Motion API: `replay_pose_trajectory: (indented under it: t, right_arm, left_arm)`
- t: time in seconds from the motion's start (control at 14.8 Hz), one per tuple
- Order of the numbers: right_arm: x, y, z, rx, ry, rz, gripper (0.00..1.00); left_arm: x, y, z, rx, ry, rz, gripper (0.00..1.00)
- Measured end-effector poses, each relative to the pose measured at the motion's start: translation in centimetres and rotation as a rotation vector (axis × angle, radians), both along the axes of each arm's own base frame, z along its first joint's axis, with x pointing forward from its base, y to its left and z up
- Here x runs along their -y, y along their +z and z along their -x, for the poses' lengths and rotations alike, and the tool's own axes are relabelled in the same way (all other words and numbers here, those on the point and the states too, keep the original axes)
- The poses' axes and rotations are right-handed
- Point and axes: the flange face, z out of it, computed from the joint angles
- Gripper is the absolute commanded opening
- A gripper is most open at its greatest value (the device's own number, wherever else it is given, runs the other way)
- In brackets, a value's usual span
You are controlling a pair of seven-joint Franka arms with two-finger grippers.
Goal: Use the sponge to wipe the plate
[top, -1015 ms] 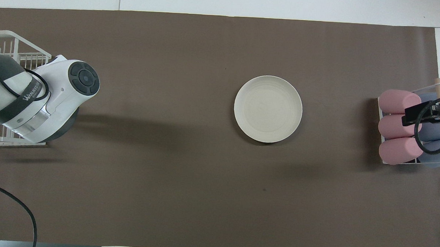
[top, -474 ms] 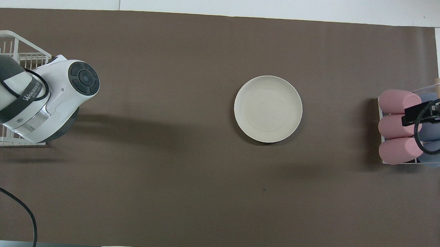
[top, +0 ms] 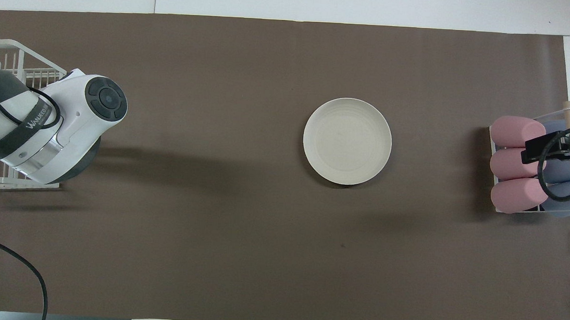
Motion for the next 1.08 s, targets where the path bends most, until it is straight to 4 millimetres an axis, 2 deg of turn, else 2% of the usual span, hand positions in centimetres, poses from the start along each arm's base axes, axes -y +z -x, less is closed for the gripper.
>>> replay_pose_trajectory:
  t: [0.2, 0.41, 0.61, 0.88, 1.08]
  right_arm:
    - [0.0, -0.1, 0.0, -0.001, 0.0, 0.0, 1.0]
    - [0.0, -0.1, 0.0, -0.002, 0.0, 0.0, 1.0]
    - [0.0, -0.1, 0.0, -0.002, 0.0, 0.0, 1.0]
    - [0.0, -0.1, 0.0, -0.002, 0.0, 0.0, 1.0]
    - [0.0, -0.1, 0.0, -0.002, 0.0, 0.0, 1.0]
  left_arm:
    - [0.5, 2.9, -0.7, 0.03, 0.021, 0.082, 1.0]
    - [0.5, 6.0, -0.5, 0.063, 0.06, 0.183, 1.0]
    - [1.1, 10.3, -0.1, 0.046, 0.102, 0.36, 1.0]
    - [-1.2, 17.4, 2.4, -0.021, 0.12, 0.667, 1.0]
    - [-1.3, 19.4, 4.3, -0.051, 0.151, 0.815, 1.0]
